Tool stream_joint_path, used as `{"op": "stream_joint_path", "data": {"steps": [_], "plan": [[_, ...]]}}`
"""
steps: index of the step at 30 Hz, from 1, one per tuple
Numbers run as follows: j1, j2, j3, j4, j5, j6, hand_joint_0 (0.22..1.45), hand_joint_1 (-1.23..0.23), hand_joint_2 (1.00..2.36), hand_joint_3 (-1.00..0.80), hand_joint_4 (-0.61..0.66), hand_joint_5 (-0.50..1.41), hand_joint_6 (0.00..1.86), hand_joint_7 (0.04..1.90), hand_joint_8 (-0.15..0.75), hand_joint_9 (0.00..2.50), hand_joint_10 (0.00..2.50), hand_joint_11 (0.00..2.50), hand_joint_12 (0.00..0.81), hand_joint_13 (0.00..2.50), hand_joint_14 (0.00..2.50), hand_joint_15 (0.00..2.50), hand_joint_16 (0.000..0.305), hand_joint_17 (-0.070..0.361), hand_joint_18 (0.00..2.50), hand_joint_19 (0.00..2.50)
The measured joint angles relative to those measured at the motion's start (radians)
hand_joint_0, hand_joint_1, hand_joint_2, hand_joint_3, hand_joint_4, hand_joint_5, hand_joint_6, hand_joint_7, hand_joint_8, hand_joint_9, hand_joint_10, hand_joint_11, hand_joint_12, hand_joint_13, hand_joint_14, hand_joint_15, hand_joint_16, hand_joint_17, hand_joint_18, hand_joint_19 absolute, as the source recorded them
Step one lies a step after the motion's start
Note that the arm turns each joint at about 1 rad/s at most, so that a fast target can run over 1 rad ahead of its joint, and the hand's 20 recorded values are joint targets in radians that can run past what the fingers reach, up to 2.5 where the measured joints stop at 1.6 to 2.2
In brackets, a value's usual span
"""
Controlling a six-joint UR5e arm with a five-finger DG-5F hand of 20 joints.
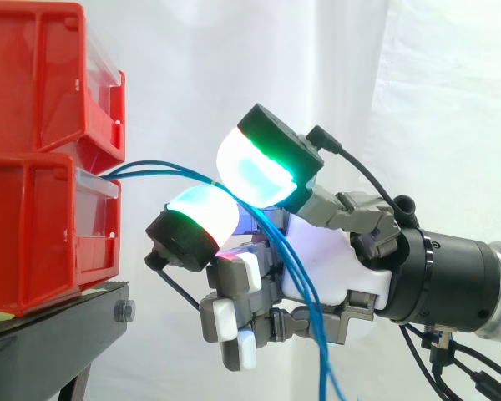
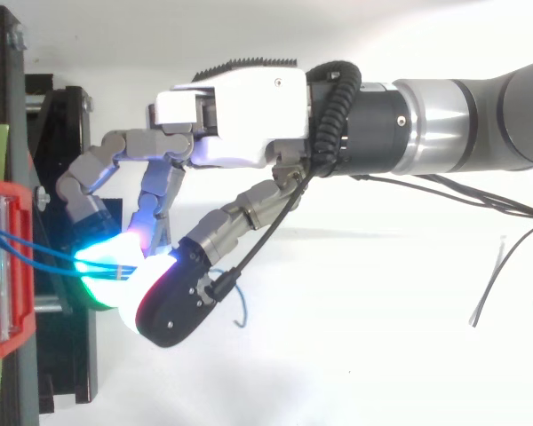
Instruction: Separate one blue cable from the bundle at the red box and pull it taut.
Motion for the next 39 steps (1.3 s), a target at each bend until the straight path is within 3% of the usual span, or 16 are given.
{"op": "stream_joint_path", "data": {"steps": [3,10,14,19,25,30,35,37,39], "plan": [[-0.001,0.0,0.001,0.0,0.0,0.0,0.74,-0.94,1.0,-0.5,0.14,-0.17,0.87,1.39,0.366,1.09,0.02,0.79,0.359,1.08,0.02,0.47,0.045,0.102,1.05,0.57],[-0.002,0.0,0.001,-0.004,-0.001,0.0,0.69,-0.94,1.0,-0.5,0.19,-0.16,0.87,1.39,0.364,1.14,0.02,0.81,0.353,1.11,0.02,0.49,0.044,0.1,1.06,0.58],[-0.003,0.0,0.001,-0.01,-0.003,0.0,0.54,-0.87,1.0,-0.5,0.2,-0.15,0.87,1.36,0.378,1.18,0.02,0.79,0.371,1.14,0.02,0.5,0.046,0.104,1.1,0.62],[-0.003,0.0,0.001,-0.013,-0.003,0.0,0.48,-0.79,1.0,-0.5,0.22,-0.15,0.84,1.31,0.395,1.19,0.02,0.77,0.392,1.15,0.02,0.49,0.051,0.114,1.14,0.62],[-0.003,0.0,0.002,-0.013,-0.004,0.0,0.55,-0.69,1.0,-0.5,0.21,-0.14,0.82,1.33,0.375,1.18,0.02,0.77,0.374,1.14,0.02,0.5,0.046,0.104,1.1,0.65],[-0.003,0.0,0.003,-0.013,-0.004,0.0,0.67,-0.86,1.0,-0.5,0.14,-0.14,0.82,1.37,0.375,1.18,0.02,0.79,0.366,1.14,0.02,0.5,0.044,0.1,1.09,0.63],[-0.003,0.0,0.003,-0.013,-0.003,0.0,0.72,-0.92,1.0,-0.5,0.13,-0.16,0.85,1.38,0.372,1.15,0.02,0.8,0.357,1.12,0.02,0.49,0.045,0.1,1.1,0.59],[-0.003,0.0,0.003,-0.014,-0.003,0.0,0.71,-0.96,1.0,-0.5,0.17,-0.16,0.85,1.36,0.368,1.15,0.02,0.8,0.357,1.12,0.02,0.49,0.044,0.099,1.1,0.58],[-0.003,0.0,0.003,-0.015,-0.003,0.0,0.59,-0.97,1.0,-0.5,0.19,-0.16,0.86,1.34,0.368,1.17,0.02,0.82,0.358,1.14,0.02,0.5,0.044,0.1,1.1,0.6]]}}
